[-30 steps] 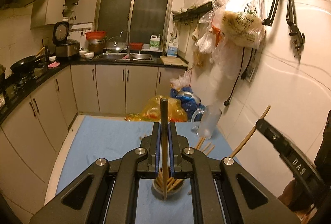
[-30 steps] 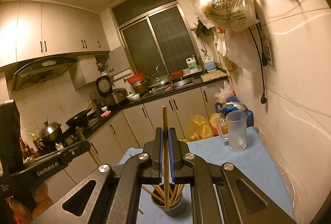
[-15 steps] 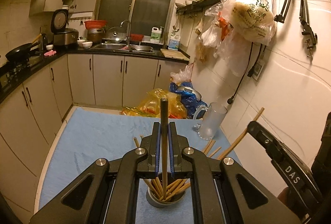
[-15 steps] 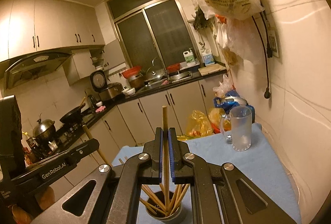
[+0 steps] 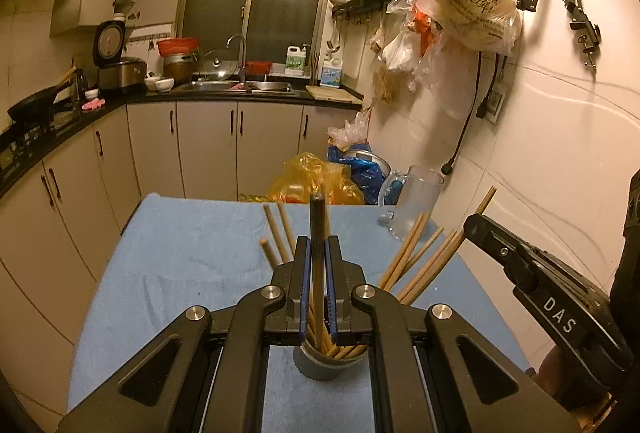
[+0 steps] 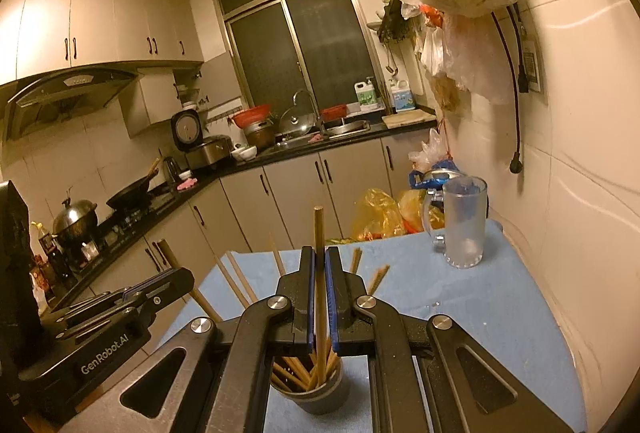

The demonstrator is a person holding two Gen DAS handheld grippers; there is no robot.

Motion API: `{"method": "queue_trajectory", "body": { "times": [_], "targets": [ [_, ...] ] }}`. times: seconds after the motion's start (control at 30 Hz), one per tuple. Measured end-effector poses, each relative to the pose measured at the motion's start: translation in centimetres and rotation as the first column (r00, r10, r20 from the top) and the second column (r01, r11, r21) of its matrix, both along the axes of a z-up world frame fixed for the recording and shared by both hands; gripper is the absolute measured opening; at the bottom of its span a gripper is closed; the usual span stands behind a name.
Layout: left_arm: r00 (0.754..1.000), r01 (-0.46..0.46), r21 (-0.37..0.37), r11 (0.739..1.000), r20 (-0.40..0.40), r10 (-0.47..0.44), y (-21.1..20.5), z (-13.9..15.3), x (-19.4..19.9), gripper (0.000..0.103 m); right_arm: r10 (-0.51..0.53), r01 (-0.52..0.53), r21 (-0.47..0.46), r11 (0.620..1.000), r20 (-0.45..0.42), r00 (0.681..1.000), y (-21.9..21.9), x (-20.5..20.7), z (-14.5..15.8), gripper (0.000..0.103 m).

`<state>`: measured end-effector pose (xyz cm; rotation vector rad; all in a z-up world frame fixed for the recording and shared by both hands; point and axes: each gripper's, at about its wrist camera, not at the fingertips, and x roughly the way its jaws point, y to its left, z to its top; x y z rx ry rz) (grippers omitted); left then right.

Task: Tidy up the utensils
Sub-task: 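Lower the chopstick down into the black holder with the right gripper, then open the right gripper to release the chopstick into the holder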

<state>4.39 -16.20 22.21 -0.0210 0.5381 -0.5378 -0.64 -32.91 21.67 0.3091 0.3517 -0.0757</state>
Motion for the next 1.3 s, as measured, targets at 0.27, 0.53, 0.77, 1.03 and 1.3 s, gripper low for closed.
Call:
{"method": "queue_trajectory", "body": {
  "times": [0.27, 0.53, 0.77, 1.03, 1.3],
  "targets": [
    [1.000, -0.012, -0.006, 1.000, -0.022, 0.012, 0.6, -1.0, 0.4, 0.007, -0.009, 0.009, -0.011, 1.000, -0.029, 1.000, 0.1, 0.9, -1.5, 0.006],
    [1.000, -0.010, 0.001, 1.000, -0.030, 0.010, 0.6, -1.5, 0.8, 0.007, -0.017, 0.016, -0.007, 1.000, -0.056, 0.998, -0.1, 1.9, -2.5, 0.006],
    [0.998, -0.011, 0.018, 1.000, -0.063, 0.013, 0.3, -2.5, 1.9, 0.007, -0.015, 0.014, -0.004, 1.000, -0.080, 0.997, -0.2, 2.4, -3.3, 0.006],
    [0.995, -0.021, 0.033, 0.999, -0.092, 0.024, 0.4, -3.8, 2.9, 0.007, -0.010, 0.010, 0.004, 1.000, -0.089, 0.996, -0.4, 2.6, -3.7, 0.006],
    [0.994, -0.033, 0.049, 0.998, -0.099, 0.038, 0.8, -4.5, 3.4, 0.007, 0.001, 0.001, 0.019, 1.000, -0.098, 0.995, -0.8, 2.9, -3.8, 0.007]
  ]
}}
